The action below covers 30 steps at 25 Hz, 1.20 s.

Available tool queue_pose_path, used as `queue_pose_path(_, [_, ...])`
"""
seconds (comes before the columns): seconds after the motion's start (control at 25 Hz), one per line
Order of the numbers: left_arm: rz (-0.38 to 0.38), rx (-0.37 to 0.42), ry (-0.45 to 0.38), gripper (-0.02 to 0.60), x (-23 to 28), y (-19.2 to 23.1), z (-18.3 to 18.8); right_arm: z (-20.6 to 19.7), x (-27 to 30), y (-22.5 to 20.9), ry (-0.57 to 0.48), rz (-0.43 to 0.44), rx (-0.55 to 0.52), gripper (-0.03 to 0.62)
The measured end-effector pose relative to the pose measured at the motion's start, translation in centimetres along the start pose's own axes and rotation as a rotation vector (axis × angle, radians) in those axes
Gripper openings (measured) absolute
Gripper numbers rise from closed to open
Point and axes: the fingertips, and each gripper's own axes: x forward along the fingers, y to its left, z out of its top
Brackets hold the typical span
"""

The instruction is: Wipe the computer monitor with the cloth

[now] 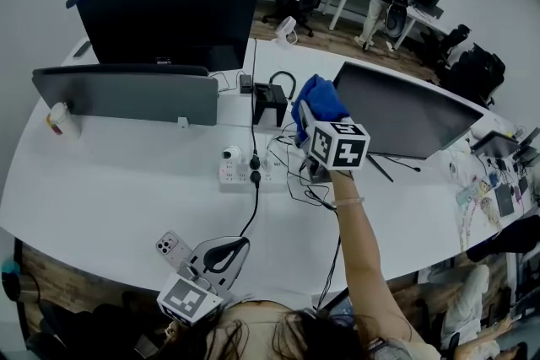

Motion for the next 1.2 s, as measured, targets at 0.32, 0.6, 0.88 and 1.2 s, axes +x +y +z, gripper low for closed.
queue_pose_path(0.32, [-0.012,0.002,-0.004,0.009,0.2,-0.1,0.3,1.1,-0.2,0.0,-0.012,0.001,-0.015,0.086])
queue_pose_path(0.6, [-0.015,-0.001,-0.010,0.009,0.4,-0.2,0.3,2.1,-0.6,0.0,-0.029,0.005,-0.027,0.086])
queue_pose_path(0.88, [-0.012,-0.006,-0.010,0.009,0.5,0.0,0.2,3.8,-1.1,0.1,-0.067,0.011,-0.030,0.086])
queue_pose_path(1.2, [-0.012,-0.009,-0.019,0.009,0.4,-0.1,0.4,5.1,-1.8,0.2,-0.090,0.012,-0.040,0.086])
